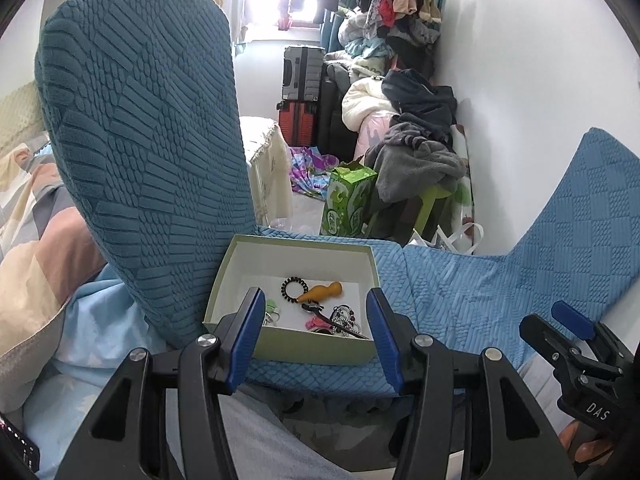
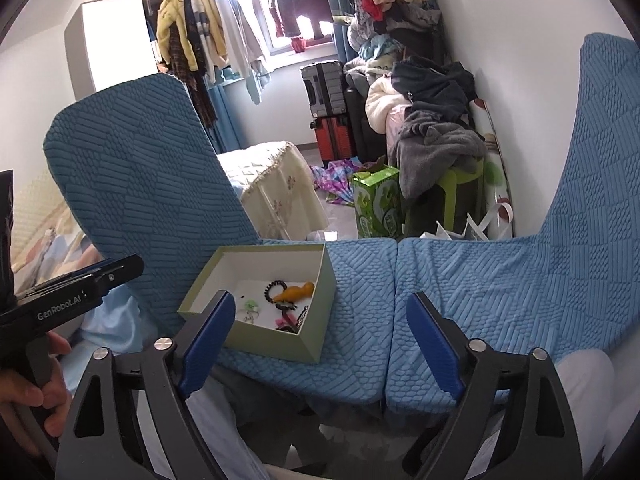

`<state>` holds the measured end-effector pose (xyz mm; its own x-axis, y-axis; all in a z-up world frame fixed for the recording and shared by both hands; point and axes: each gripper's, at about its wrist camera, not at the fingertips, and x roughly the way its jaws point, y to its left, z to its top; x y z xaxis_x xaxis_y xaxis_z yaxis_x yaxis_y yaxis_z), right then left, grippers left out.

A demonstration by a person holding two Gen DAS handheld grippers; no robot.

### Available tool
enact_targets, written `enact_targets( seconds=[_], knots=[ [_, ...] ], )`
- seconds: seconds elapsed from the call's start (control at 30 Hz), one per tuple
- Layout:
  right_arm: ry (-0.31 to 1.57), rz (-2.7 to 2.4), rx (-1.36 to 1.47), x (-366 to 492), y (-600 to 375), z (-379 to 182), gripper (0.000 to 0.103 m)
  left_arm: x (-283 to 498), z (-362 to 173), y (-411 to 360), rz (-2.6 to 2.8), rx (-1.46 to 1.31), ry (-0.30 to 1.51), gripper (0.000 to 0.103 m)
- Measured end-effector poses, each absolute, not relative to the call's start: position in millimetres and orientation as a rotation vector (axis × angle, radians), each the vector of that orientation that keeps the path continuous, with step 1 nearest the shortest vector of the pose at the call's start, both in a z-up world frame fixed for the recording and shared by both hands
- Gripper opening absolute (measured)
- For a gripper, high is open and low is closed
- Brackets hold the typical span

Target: Organize jewelry

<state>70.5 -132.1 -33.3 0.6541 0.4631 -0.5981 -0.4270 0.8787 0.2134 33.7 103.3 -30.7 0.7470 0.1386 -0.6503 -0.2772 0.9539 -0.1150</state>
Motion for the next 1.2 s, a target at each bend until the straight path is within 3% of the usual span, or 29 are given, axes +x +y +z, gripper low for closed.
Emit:
enact_targets(
  seconds=[0.3,0.43,0.5,0.63,1.2],
  knots=[
    [0.707,0.471,0.013,75,-131,-43,0.09,38,-37,104,0.243,-0.196,0.704,0.053],
    [0.712,0.457,0.012,78,-133,-45,0.102,38,-38,106,0.252,-0.201,0.708,0.053],
    [0.708,0.454,0.014,78,-134,-44,0.103,39,-39,106,0.263,-0.199,0.715,0.053],
    [0.709,0.453,0.012,80,-132,-44,0.103,41,-42,107,0.289,-0.185,0.725,0.075],
    [0.724,0.447,-0.047,82,-121,-42,0.103,40,-39,111,0.295,-0.194,0.729,0.079]
  ],
)
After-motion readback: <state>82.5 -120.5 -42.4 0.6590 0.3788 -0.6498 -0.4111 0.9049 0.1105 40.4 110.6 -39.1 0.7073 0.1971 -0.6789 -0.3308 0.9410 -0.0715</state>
